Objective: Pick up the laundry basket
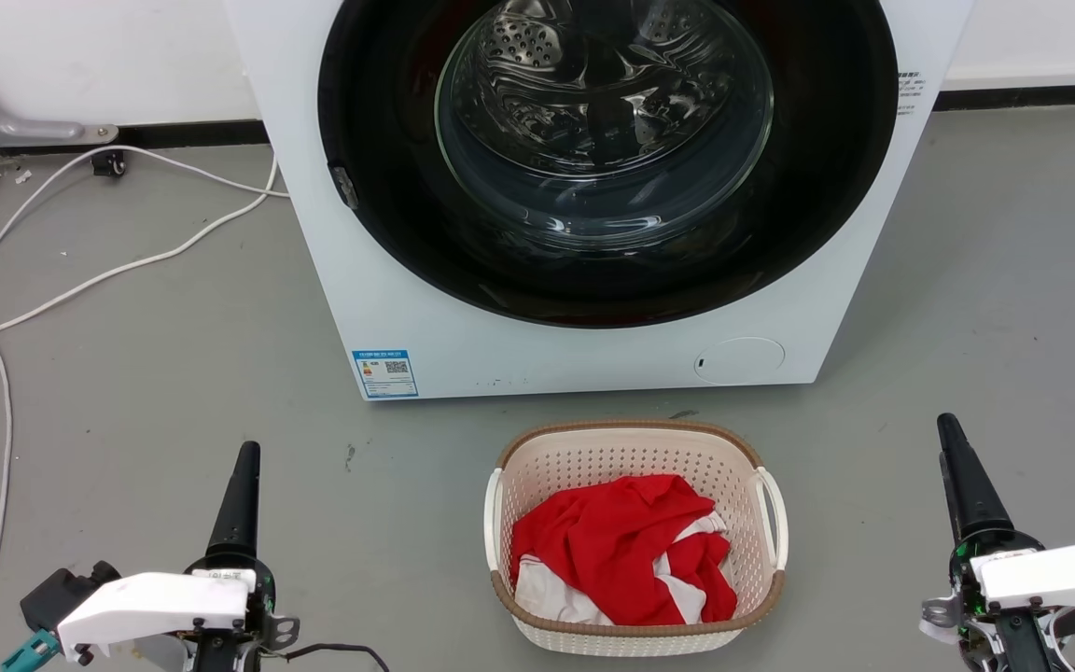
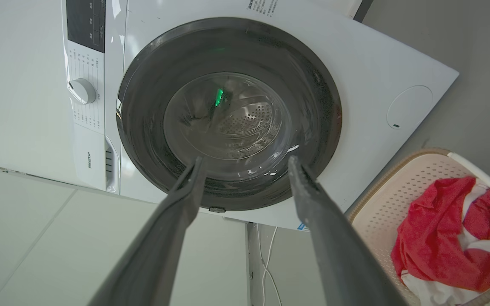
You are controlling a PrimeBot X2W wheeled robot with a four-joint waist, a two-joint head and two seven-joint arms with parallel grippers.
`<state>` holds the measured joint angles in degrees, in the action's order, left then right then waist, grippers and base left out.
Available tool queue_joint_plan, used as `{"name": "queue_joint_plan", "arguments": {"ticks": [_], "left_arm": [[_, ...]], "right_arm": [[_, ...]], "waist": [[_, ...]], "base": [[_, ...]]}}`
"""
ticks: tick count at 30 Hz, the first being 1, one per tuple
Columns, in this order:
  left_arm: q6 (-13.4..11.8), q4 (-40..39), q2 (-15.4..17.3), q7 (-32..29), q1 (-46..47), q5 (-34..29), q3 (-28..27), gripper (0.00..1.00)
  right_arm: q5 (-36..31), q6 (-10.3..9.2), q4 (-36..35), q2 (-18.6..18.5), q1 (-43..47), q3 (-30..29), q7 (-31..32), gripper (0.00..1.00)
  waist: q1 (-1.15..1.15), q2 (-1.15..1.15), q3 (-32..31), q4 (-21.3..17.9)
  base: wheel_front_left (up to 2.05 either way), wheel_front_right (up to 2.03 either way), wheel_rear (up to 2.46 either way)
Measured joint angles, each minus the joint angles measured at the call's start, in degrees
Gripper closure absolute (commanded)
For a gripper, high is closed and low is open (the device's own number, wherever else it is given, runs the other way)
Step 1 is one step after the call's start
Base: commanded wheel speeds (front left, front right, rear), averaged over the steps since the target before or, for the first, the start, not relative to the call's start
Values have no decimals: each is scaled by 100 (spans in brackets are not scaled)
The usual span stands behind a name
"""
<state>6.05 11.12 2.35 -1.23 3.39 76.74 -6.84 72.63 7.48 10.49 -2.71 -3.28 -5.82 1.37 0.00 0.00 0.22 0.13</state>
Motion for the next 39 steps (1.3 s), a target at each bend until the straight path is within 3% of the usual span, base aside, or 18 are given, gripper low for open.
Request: {"name": "queue_joint_plan", "arguments": {"ticks": [17, 39], "left_arm": [[-180, -479, 8, 375, -198, -1833, 258, 0], [-336, -647, 20, 775, -348, -3831, 502, 0]], "right_arm": [[-2165, 0, -439, 0, 192, 238, -390, 0], [-4032, 1, -684, 0, 353, 250, -791, 0]], "waist": [[0, 0, -10, 33], [0, 0, -52, 63]], "base": [[0, 0, 0], [0, 0, 0]]}}
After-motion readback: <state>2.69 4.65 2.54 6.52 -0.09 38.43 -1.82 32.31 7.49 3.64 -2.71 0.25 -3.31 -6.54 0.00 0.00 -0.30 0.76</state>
